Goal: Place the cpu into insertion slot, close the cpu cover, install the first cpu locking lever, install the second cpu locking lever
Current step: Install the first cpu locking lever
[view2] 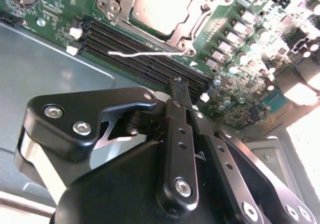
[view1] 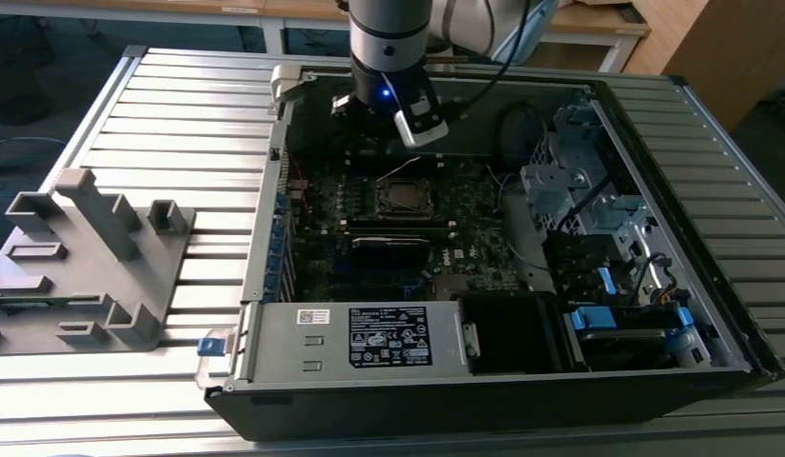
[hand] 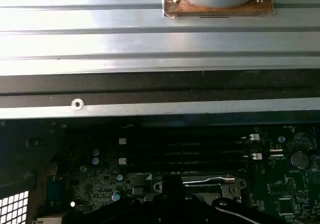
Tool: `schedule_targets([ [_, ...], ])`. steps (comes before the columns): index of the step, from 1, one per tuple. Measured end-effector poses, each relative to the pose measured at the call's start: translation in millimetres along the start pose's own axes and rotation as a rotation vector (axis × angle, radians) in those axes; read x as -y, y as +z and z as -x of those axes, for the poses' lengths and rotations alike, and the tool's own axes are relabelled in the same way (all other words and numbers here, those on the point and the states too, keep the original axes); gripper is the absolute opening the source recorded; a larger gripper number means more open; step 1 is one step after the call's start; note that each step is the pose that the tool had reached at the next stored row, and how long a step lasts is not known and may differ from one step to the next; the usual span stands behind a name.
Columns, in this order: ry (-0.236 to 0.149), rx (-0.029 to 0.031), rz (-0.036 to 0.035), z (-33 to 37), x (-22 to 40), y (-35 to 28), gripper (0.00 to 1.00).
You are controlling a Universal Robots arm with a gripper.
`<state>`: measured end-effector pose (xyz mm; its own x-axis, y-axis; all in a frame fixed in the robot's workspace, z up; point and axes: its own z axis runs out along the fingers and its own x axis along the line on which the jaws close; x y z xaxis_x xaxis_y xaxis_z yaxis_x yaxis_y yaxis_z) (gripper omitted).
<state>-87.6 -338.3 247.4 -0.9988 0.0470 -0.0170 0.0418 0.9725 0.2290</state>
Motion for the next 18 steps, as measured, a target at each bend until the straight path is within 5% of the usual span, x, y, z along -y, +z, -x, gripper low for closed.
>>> schedule_targets([
  [10,0.003,0.0011,-0.0067,4.0,0.2,1.6,0.10],
  [14,0.003,0.0024,-0.0231,4.0,0.2,2.8,0.10],
  [18,0.005,0.0030,-0.0281,3.9,-1.2,4.7,0.10],
])
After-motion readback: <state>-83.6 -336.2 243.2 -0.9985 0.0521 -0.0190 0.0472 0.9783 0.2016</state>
